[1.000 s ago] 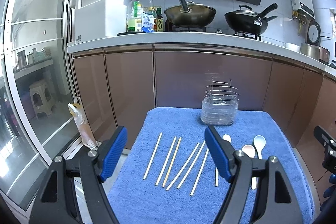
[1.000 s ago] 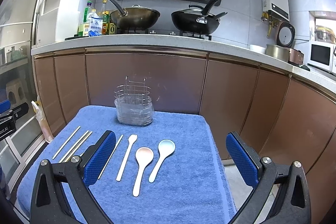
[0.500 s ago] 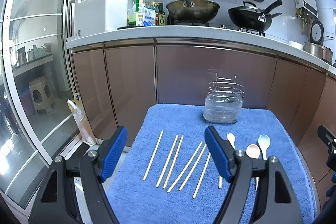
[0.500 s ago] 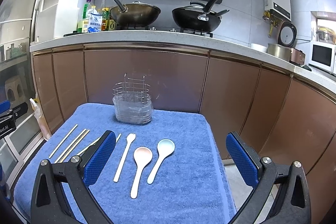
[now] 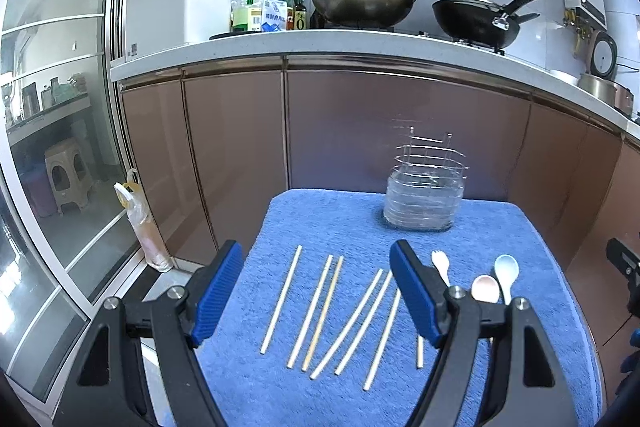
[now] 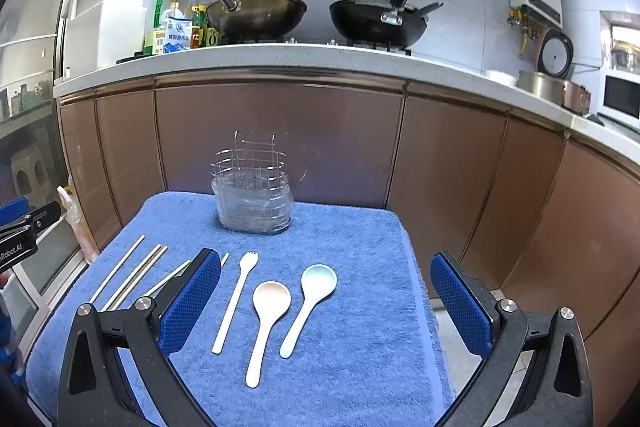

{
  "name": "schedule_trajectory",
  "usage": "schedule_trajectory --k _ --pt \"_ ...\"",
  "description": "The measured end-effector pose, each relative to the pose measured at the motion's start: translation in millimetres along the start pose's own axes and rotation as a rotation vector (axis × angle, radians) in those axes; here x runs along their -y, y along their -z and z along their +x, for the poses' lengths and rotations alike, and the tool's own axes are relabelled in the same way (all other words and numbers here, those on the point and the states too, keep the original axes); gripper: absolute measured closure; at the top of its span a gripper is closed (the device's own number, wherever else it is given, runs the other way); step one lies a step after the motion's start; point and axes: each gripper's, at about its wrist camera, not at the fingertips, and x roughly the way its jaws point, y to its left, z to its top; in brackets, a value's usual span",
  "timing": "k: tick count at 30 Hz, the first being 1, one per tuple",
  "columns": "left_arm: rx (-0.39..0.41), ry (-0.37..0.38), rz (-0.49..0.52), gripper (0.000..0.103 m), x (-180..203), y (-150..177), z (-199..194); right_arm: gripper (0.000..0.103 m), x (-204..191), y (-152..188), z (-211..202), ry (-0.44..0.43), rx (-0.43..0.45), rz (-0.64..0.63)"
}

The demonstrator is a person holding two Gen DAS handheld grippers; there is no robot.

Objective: Organize utensils

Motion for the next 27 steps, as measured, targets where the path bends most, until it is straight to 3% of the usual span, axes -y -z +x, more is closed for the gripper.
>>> schedule_trajectory --k 7,16,21,27 --pt "-0.088 -0.010 -0.030 0.028 -29.2 -17.8 41.8 0.000 36.3 -7.4 36.4 -0.074 -0.128 0.075" --pt "-0.327 0.103 0.032 0.028 -24.2 -20.7 127.5 0.001 51.8 -7.3 116.6 -0.242 -0.343 0.119" --pt "-0.472 0.169 0.053 0.029 -11.5 -11.5 175.6 0.013 53.9 0.9 171.2 -0.319 -0.484 0.155" --pt "-0.603 0.192 0.064 0.032 -8.3 -3.7 221.0 0.031 56.0 22.7 228.1 -0.370 -0.614 0.185"
